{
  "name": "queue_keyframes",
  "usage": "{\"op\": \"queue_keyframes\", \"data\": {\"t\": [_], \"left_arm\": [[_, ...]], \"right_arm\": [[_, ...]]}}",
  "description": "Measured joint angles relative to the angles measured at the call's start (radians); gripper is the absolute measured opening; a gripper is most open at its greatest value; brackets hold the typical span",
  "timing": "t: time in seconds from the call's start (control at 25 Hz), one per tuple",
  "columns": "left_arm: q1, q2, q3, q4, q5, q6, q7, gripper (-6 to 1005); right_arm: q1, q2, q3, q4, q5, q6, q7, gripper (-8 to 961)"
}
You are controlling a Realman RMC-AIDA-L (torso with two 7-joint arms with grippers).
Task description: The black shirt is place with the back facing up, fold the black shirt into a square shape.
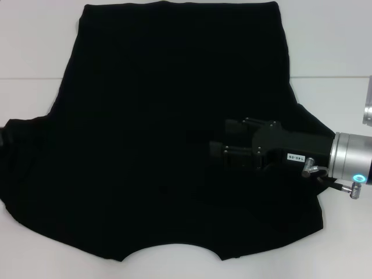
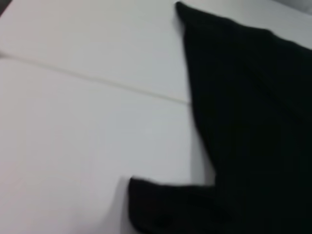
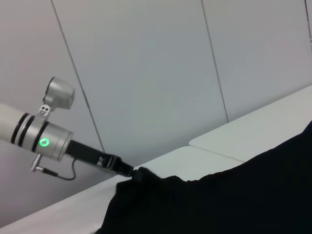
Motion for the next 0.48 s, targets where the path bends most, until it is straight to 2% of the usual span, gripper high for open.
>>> {"op": "queue_keyframes", "data": {"t": [0.24,0.48], "left_arm": [[-0.071,-0.008,0.007,-0.027,-0.009,0.016,0.034,-2],[-0.088,-0.031,0.078,-0.035,-0.141,0.166,0.160,-1]], "right_arm": [[-0.004,0.000,0.000,0.000,0.000,-0.005,0.000,834],[-0.007,0.000,0.000,0.003,0.000,-0.007,-0.004,834]]}}
